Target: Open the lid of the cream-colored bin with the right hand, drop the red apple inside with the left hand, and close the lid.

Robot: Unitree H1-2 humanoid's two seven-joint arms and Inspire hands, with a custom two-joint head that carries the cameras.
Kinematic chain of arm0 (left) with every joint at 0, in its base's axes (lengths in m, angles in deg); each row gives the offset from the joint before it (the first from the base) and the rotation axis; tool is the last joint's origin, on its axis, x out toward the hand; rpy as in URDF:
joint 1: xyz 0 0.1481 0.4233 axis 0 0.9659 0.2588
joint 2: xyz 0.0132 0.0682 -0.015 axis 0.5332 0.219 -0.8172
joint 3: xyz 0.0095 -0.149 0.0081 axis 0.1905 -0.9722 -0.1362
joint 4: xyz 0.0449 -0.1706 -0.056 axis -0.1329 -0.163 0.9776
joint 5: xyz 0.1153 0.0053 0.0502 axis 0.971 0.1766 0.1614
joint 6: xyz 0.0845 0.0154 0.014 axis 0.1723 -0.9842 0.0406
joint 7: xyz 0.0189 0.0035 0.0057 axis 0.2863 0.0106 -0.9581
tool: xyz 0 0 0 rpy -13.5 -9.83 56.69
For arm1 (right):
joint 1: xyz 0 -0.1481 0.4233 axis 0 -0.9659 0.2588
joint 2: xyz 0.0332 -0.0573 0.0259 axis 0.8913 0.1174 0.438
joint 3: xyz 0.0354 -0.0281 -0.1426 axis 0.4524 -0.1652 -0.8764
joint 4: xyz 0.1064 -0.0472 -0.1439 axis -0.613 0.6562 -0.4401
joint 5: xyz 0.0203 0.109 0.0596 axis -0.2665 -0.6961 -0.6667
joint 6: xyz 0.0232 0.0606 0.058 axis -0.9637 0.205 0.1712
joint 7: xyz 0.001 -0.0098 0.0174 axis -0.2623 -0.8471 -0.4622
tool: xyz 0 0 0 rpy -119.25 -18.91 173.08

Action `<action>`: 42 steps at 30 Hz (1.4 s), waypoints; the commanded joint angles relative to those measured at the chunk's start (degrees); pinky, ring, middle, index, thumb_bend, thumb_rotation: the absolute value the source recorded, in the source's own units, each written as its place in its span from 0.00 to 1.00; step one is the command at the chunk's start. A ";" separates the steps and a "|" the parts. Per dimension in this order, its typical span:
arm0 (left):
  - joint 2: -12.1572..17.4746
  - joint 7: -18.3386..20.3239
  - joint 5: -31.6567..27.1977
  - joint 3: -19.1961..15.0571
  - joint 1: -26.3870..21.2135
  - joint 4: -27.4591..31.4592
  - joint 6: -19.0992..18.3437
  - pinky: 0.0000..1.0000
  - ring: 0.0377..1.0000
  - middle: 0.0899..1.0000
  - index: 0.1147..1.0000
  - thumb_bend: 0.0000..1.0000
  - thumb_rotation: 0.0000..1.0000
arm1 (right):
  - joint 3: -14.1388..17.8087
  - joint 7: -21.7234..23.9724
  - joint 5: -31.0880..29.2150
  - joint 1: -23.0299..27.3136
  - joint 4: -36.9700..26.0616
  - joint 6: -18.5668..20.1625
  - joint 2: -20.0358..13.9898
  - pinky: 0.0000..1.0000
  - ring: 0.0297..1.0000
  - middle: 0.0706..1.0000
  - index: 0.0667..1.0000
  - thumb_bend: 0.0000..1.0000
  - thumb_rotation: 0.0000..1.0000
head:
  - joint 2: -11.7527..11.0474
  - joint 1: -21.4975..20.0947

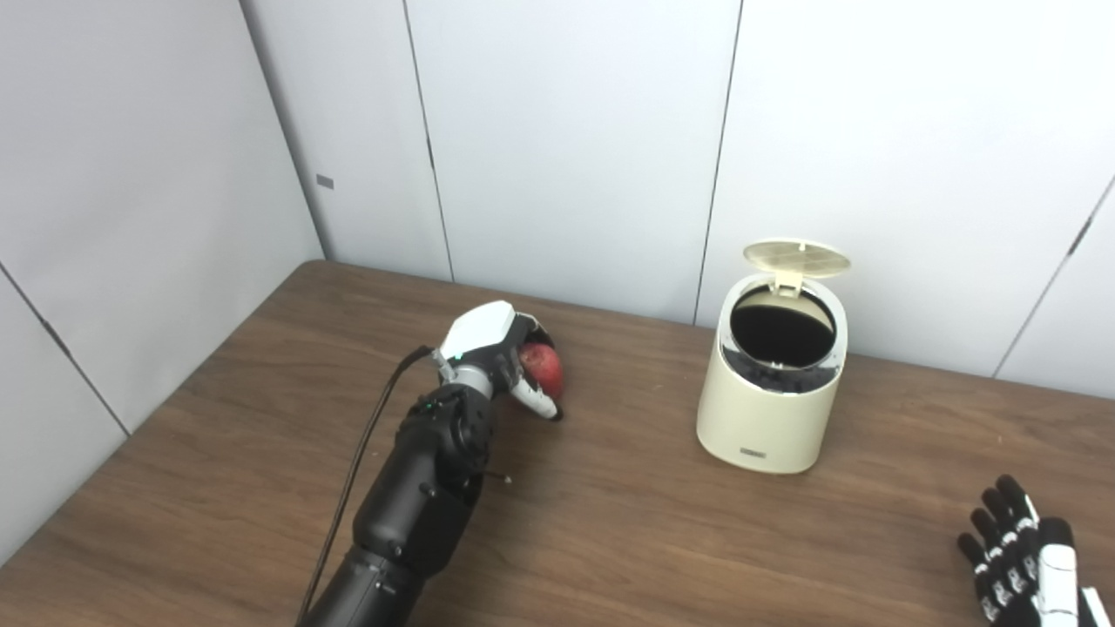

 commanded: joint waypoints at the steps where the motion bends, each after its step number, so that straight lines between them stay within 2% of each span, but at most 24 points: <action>1: 1.10 -2.76 -1.33 -0.10 -2.87 0.20 0.09 0.56 0.65 0.71 0.52 0.65 0.02 | 0.39 0.45 -0.70 1.57 -0.70 -2.85 -0.05 0.97 1.00 0.99 0.96 0.46 1.00 | 0.03 0.04; 2: 0.70 -3.80 -1.78 -0.52 -2.84 -0.14 0.08 0.56 0.64 0.69 0.48 0.59 0.03 | 0.36 0.37 -0.57 1.56 -0.72 -2.91 -0.05 0.97 0.99 0.99 0.96 0.46 1.00 | 0.05 -0.27; 3: 0.31 -4.52 -1.80 -0.93 -2.86 -0.53 0.05 0.50 0.53 0.54 0.43 0.53 0.01 | 0.35 0.29 -0.45 1.55 -0.71 -3.00 -0.02 0.97 0.99 0.98 0.95 0.46 1.00 | 0.05 -0.27; 5: -0.06 -5.70 -1.91 -1.16 -2.85 -1.05 0.02 0.47 0.46 0.49 0.41 0.51 0.00 | 0.32 0.17 -0.26 1.53 -0.79 -3.05 0.00 0.97 0.99 0.98 0.94 0.45 1.00 | 0.05 -0.27; 15: 0.54 -7.84 -3.55 0.66 -2.63 -1.43 0.11 0.46 0.45 0.49 0.39 0.50 0.00 | 0.59 0.43 -0.93 1.68 -0.55 -3.25 -0.01 0.97 0.99 0.99 0.95 0.46 1.00 | 0.20 -0.67; 20: 1.34 -10.80 -5.47 1.65 -1.88 -0.28 1.62 0.43 0.41 0.48 0.40 0.50 0.00 | 0.74 0.69 -1.53 1.72 0.56 -3.99 0.11 0.98 0.99 0.99 0.95 0.47 1.00 | -0.11 -2.17; 25: 1.70 -12.31 -6.66 2.70 -1.00 2.87 1.72 0.42 0.39 0.47 0.41 0.50 0.00 | 0.67 0.47 -1.78 1.64 1.44 -4.76 0.40 0.96 0.99 0.99 0.94 0.47 1.00 | -0.68 -4.77; 28: 1.78 -13.15 -7.22 3.42 -0.34 5.96 3.12 0.43 0.39 0.46 0.41 0.50 0.00 | 0.67 0.62 -2.10 1.50 2.43 -5.61 0.61 0.96 0.98 0.98 0.94 0.46 1.00 | -1.15 -6.32; 30: 1.19 -14.38 -8.15 3.49 -0.11 7.94 3.78 0.41 0.38 0.45 0.42 0.50 0.00 | 0.49 1.12 -2.23 1.35 3.13 -6.52 0.53 0.95 0.98 0.98 0.94 0.46 1.00 | -1.51 -7.55; 31: 0.94 -14.82 -8.49 3.68 -0.09 8.97 4.24 0.36 0.37 0.44 0.43 0.48 0.00 | 0.41 1.41 -2.40 1.30 3.49 -7.01 0.47 0.95 0.98 0.98 0.94 0.45 1.00 | -1.68 -7.66; 33: 0.20 -15.40 -8.73 4.08 -0.23 10.99 4.52 0.33 0.36 0.44 0.43 0.47 0.00 | 0.25 1.78 -2.46 1.24 4.19 -7.91 0.34 0.95 0.98 0.97 0.94 0.44 1.00 | -2.06 -7.76; 37: -1.69 -17.46 -8.18 5.04 -0.85 13.59 5.27 0.34 0.35 0.41 0.46 0.47 0.00 | -0.11 2.15 -1.98 1.22 5.27 -9.05 0.09 0.96 1.00 0.99 0.94 0.43 1.00 | -3.27 -7.79; 39: -2.62 -19.05 -7.17 5.95 -1.16 14.41 5.93 0.41 0.35 0.40 0.47 0.47 0.00 | -0.21 2.25 -2.03 1.27 6.05 -9.83 0.12 0.96 1.00 0.99 0.94 0.43 1.00 | -4.06 -8.53; 42: -4.23 -21.10 -6.07 7.14 -1.51 15.95 6.72 0.33 0.36 0.40 0.47 0.47 0.00 | -0.33 1.87 -1.76 1.36 7.14 -10.78 0.44 0.94 0.98 0.98 0.94 0.45 0.98 | -5.07 -9.81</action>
